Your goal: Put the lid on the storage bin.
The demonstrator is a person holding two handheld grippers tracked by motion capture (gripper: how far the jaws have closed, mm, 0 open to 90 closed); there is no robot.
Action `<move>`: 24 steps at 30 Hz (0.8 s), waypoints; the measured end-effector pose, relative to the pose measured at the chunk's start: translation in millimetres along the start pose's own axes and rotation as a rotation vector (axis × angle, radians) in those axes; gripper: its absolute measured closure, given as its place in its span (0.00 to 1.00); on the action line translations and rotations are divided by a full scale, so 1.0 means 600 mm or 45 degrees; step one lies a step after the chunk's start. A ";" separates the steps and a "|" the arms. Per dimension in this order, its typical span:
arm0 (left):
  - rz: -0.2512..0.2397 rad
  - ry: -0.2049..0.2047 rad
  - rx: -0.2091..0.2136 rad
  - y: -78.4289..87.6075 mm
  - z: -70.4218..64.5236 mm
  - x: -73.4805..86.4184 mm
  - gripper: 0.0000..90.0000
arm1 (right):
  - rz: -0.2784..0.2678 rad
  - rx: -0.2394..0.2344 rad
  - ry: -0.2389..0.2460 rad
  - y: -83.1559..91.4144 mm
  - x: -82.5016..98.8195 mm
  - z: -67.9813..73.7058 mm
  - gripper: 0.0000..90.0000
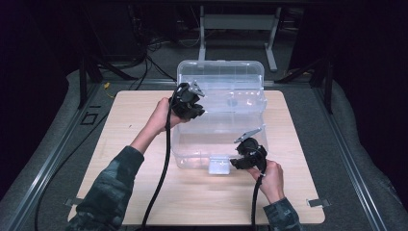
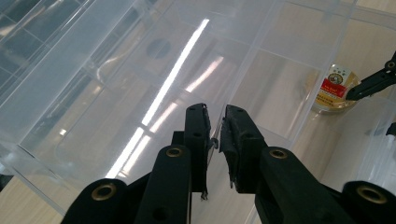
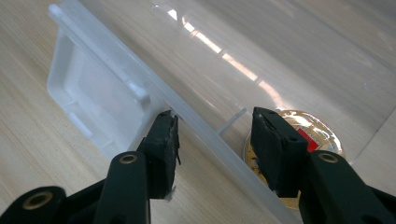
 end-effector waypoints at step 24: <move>-0.015 0.009 0.006 0.013 -0.016 0.015 0.88 | -0.006 -0.013 0.000 -0.001 0.001 0.000 0.57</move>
Point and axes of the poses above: each handheld gripper's, and its own axes: y roughly backward along the jaws, x roughly out of its underside, z roughly to its left, the point moved 9 cm from there along -y, roughly forward along the jaws, and after that the axes turned 12 degrees about -x, right-handed, at the moved point
